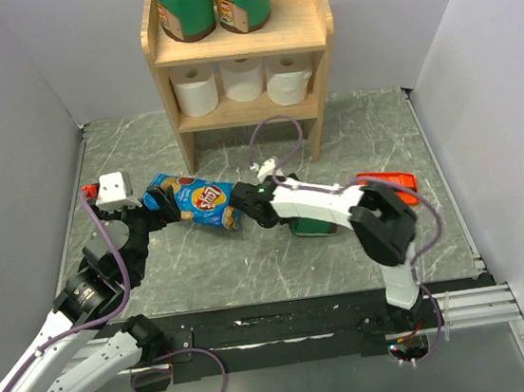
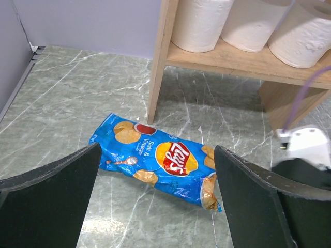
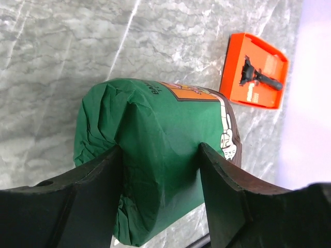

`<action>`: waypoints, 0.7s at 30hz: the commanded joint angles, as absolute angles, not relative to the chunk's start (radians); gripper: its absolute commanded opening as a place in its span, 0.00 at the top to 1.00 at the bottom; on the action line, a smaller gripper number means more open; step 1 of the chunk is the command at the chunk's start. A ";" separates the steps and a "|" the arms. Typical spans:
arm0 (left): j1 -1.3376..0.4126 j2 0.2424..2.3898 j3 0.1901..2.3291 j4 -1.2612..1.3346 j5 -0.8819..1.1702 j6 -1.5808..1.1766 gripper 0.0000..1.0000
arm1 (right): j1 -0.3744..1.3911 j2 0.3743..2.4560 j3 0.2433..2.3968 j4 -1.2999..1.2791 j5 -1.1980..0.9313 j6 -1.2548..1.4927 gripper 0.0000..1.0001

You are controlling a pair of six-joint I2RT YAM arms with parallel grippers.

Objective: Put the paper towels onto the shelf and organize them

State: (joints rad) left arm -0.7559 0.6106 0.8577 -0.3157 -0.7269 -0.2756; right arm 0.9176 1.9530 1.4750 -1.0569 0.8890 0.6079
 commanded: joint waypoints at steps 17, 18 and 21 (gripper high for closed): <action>-0.759 0.635 0.870 -0.290 -0.693 -0.284 0.04 | 0.473 1.075 0.756 -0.308 0.156 0.433 0.27; -0.758 0.635 0.868 -0.290 -0.696 -0.282 0.04 | 0.466 1.072 0.759 -0.325 0.169 0.436 0.19; -0.758 0.634 0.864 -0.285 -0.696 -0.282 0.04 | 0.449 1.065 0.788 -0.409 0.202 0.439 0.14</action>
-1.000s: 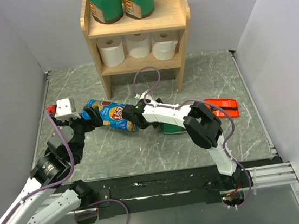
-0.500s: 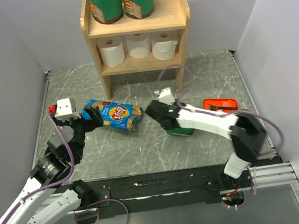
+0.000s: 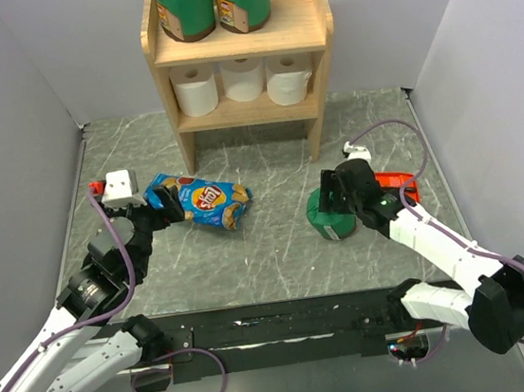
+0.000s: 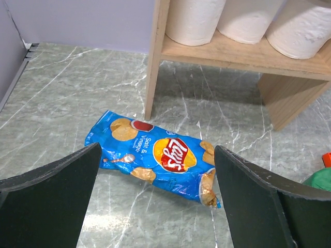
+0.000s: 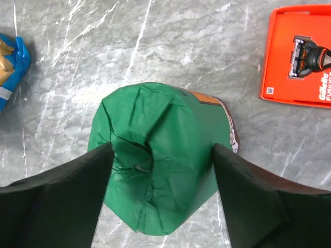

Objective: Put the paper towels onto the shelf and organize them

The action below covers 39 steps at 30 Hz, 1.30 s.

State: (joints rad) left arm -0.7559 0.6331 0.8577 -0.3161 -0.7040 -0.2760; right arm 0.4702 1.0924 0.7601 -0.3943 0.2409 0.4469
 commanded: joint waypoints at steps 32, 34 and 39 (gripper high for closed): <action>-0.758 0.650 0.868 -0.291 -0.673 -0.279 0.04 | 0.566 1.107 0.884 -0.578 0.192 0.089 0.24; -0.758 0.652 0.868 -0.290 -0.672 -0.279 0.04 | 0.591 1.137 0.881 -0.578 0.222 0.075 0.24; -0.758 0.658 0.871 -0.295 -0.672 -0.279 0.04 | 0.614 1.212 0.894 -0.595 0.271 0.071 0.24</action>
